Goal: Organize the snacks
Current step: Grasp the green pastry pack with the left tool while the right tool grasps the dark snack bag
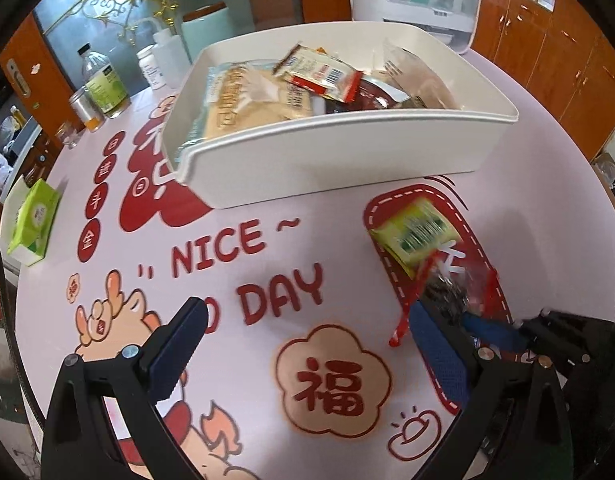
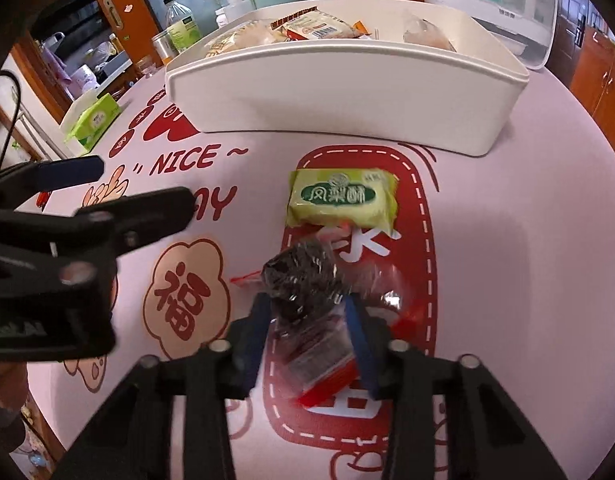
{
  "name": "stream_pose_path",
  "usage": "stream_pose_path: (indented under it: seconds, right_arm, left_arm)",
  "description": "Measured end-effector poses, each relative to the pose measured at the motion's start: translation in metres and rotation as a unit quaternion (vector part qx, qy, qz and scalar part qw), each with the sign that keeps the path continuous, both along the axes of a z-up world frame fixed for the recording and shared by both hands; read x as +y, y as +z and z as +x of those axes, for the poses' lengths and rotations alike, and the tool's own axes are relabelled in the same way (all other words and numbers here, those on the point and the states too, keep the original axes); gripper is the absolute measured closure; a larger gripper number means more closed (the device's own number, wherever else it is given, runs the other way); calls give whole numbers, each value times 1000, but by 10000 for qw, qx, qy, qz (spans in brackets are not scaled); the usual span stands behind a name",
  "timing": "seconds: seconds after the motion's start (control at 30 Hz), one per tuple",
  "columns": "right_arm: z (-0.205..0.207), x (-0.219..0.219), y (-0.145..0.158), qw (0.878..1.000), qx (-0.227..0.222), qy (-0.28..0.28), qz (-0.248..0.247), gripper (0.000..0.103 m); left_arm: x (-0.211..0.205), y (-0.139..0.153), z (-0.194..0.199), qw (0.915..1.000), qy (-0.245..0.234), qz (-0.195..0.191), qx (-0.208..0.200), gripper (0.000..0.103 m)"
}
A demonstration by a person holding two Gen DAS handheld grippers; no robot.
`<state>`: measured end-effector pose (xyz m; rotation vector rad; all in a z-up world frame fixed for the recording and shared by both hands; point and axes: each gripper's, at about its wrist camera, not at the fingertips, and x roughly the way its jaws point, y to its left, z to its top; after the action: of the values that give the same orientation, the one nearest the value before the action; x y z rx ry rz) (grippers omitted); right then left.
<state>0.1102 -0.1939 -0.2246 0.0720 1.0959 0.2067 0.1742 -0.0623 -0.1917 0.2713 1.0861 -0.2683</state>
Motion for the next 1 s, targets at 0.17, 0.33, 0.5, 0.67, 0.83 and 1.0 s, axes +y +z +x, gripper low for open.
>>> stream_pose_path:
  seconds: [0.17, 0.33, 0.5, 0.67, 0.83, 1.0]
  right_arm:
    - [-1, -19, -2, 9998, 60, -165, 131, 93]
    - [-4, -43, -1, 9992, 80, -367, 160, 94]
    - [-6, -72, -1, 9975, 134, -651, 258, 94]
    - [0, -96, -2, 9950, 153, -901, 410, 94]
    - [6, -108, -3, 9928, 148, -1043, 575, 94]
    - [9, -110, -4, 9927, 124, -1034, 611, 94]
  left_arm:
    - [-18, -7, 6, 9999, -128, 22, 76, 3]
    - [-33, -14, 15, 9997, -176, -15, 177, 3]
    - [-49, -23, 32, 9996, -173, 16, 232, 3]
    - [-62, -34, 53, 9994, -106, 34, 317, 3]
    - [-76, -45, 64, 9988, -303, 46, 391, 15]
    - [-86, -54, 63, 9966, -582, -65, 583, 59]
